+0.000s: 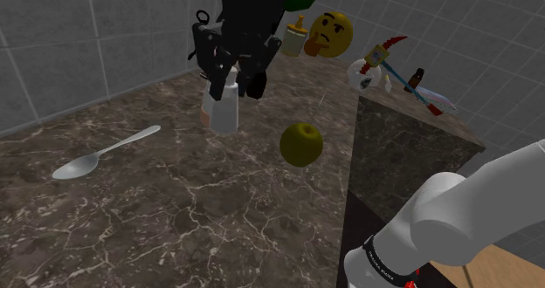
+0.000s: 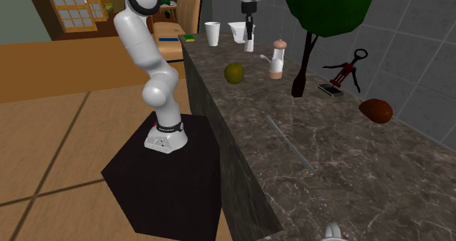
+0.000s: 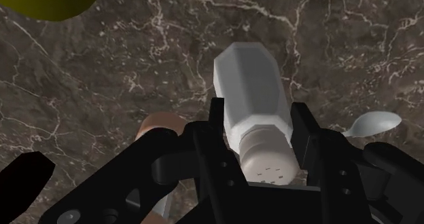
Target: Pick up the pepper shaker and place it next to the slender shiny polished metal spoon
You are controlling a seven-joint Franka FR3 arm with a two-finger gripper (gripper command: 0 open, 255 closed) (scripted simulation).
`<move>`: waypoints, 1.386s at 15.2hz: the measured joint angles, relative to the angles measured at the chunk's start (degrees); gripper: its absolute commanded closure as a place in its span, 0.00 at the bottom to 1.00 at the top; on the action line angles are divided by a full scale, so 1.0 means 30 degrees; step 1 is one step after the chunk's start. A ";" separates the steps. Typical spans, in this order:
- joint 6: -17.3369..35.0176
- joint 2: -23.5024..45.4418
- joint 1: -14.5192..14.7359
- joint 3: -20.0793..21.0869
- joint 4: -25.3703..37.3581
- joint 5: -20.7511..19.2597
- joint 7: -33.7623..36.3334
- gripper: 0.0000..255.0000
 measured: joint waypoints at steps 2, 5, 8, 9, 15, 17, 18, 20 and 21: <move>0.0518 -0.0126 0.0033 0.0001 -0.0633 0.0076 -0.0064 1.00; 0.1293 -0.0253 0.0085 0.0041 -0.1521 0.0165 -0.0119 1.00; 0.2077 -0.0319 0.0122 0.0088 -0.2369 0.0232 -0.0176 1.00; 0.2361 -0.0369 0.0144 0.0103 -0.2698 0.0271 -0.0199 1.00; 0.3912 -0.0449 0.0236 0.0245 -0.4318 0.0408 -0.0263 1.00; 0.4373 -0.0397 0.0269 0.0354 -0.4723 0.0421 -0.0196 1.00; 0.4507 -0.0336 0.0257 0.0375 -0.4802 0.0399 -0.0198 1.00; 0.4650 -0.0380 0.0269 0.0366 -0.4985 0.0431 -0.0231 1.00; 0.4680 -0.0379 0.0269 0.0366 -0.5013 0.0433 -0.0236 1.00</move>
